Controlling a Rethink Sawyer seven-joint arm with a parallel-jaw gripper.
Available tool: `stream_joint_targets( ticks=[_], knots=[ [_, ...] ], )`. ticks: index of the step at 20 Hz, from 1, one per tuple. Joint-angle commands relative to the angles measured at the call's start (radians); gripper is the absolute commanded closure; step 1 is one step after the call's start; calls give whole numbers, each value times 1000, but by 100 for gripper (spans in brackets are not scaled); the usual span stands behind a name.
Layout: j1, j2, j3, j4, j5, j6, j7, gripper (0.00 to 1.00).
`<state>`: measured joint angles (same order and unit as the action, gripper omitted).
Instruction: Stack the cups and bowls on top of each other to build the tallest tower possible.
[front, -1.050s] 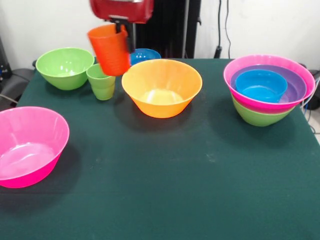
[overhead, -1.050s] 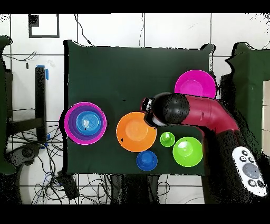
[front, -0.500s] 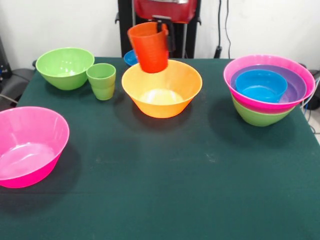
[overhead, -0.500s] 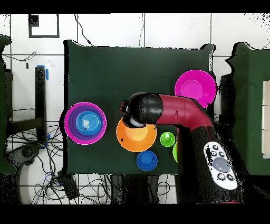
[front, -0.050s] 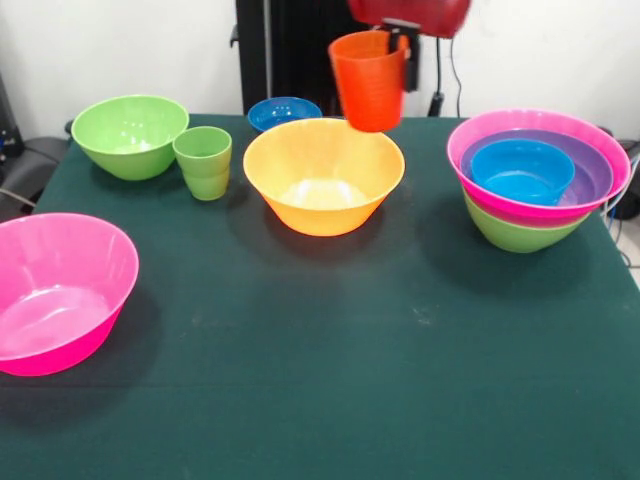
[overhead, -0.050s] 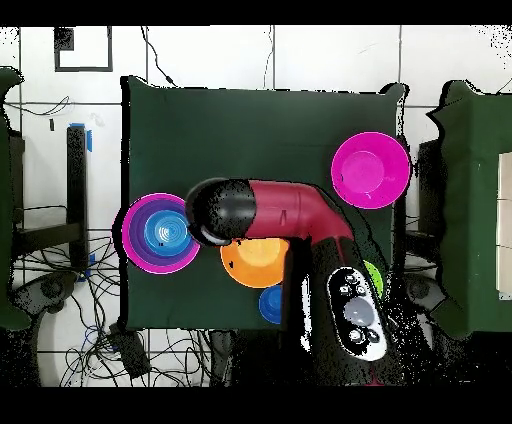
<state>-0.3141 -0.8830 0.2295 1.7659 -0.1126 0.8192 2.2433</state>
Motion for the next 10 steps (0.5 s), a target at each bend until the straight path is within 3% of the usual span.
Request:
stream_joint_targets(
  ticks=[1, 10],
  knots=[
    [85, 9, -69, 47, 51, -60, 282, 100],
    [195, 35, -128, 30, 108, -76, 398, 100]
  ],
)
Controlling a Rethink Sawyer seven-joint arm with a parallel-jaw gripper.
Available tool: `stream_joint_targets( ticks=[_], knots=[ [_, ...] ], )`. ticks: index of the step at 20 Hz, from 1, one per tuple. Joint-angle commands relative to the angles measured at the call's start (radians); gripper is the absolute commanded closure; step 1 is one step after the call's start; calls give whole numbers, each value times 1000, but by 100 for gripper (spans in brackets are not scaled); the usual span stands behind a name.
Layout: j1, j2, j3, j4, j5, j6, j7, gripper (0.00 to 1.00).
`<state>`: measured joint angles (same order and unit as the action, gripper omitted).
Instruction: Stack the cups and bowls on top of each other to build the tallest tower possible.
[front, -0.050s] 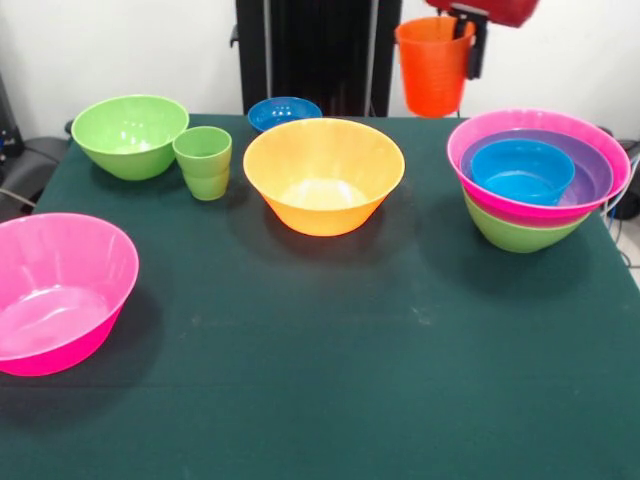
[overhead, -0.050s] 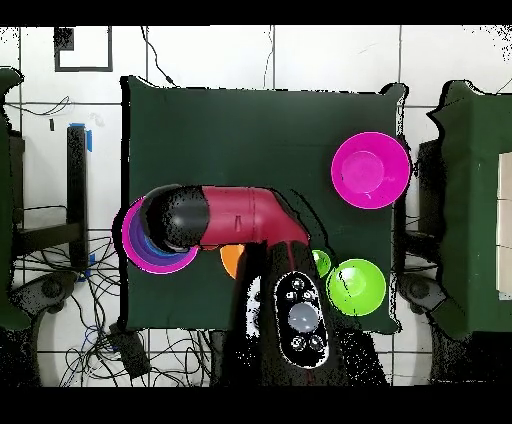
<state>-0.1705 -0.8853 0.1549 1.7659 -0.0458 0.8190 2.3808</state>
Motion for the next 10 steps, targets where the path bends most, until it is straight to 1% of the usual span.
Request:
stream_joint_targets(
  ticks=[1, 7, 10],
  knots=[
    [62, 43, -58, 28, 46, -82, 272, 100],
    [124, 81, -82, 28, 95, -140, 328, 100],
    [145, 92, -92, 32, 112, -161, 339, 100]
  ],
)
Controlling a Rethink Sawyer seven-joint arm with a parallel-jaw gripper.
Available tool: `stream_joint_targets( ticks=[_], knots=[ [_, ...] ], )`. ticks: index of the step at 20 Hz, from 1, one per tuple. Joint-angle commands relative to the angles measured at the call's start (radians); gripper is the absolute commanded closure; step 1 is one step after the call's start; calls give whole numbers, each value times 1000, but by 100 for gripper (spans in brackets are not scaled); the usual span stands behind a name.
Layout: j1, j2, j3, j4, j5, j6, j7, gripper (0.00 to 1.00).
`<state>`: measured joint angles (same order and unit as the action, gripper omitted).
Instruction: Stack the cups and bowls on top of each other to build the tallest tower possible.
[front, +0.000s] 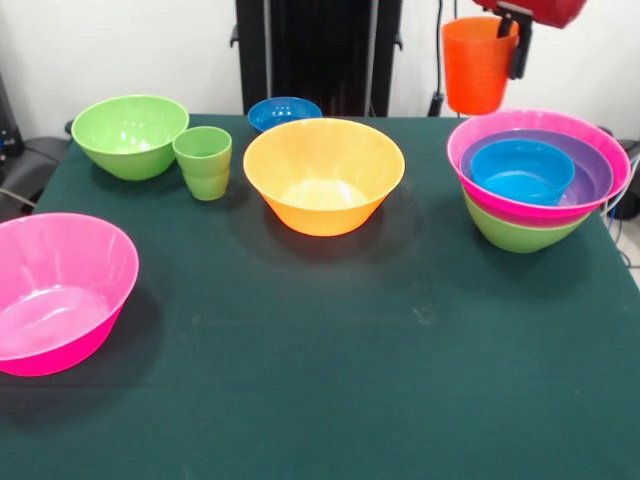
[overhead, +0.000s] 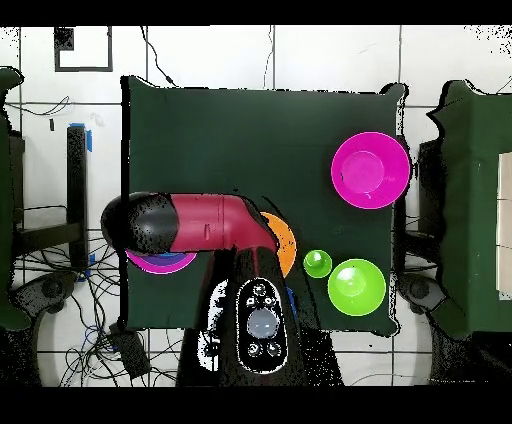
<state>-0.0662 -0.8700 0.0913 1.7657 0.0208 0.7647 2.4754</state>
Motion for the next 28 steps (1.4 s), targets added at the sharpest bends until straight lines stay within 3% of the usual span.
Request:
stream_joint_targets(
  ticks=[1, 17, 28],
  knots=[
    [53, 87, -32, 42, 54, -137, 255, 100],
    [78, 203, -42, 91, 131, -345, 221, 100],
    [96, 170, -53, 137, 181, -318, 210, 100]
  ],
)
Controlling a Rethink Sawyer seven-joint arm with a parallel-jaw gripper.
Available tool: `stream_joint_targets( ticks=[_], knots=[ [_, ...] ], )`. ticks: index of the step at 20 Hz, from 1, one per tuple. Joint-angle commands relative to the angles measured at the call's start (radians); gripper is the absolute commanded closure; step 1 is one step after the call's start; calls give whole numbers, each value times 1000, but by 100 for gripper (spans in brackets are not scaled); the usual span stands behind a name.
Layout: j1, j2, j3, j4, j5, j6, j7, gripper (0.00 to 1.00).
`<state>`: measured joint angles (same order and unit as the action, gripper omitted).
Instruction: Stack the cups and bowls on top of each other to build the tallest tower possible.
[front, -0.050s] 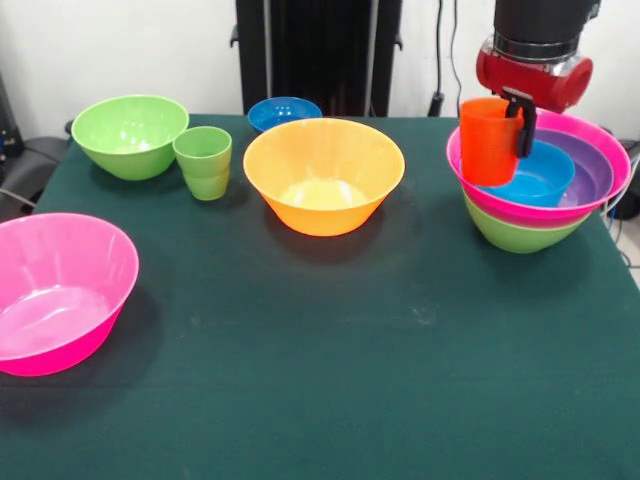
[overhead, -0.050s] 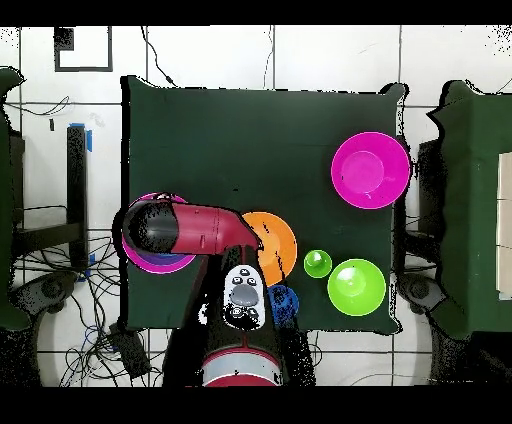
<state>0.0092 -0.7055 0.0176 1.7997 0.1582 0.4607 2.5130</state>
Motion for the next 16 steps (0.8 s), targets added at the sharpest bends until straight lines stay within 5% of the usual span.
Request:
stream_joint_targets(
  ticks=[1, 16],
  knots=[
    [23, 3, 20, 108, 46, -13, 171, 100],
    [111, -99, -22, 179, 123, 92, 207, 100]
  ],
)
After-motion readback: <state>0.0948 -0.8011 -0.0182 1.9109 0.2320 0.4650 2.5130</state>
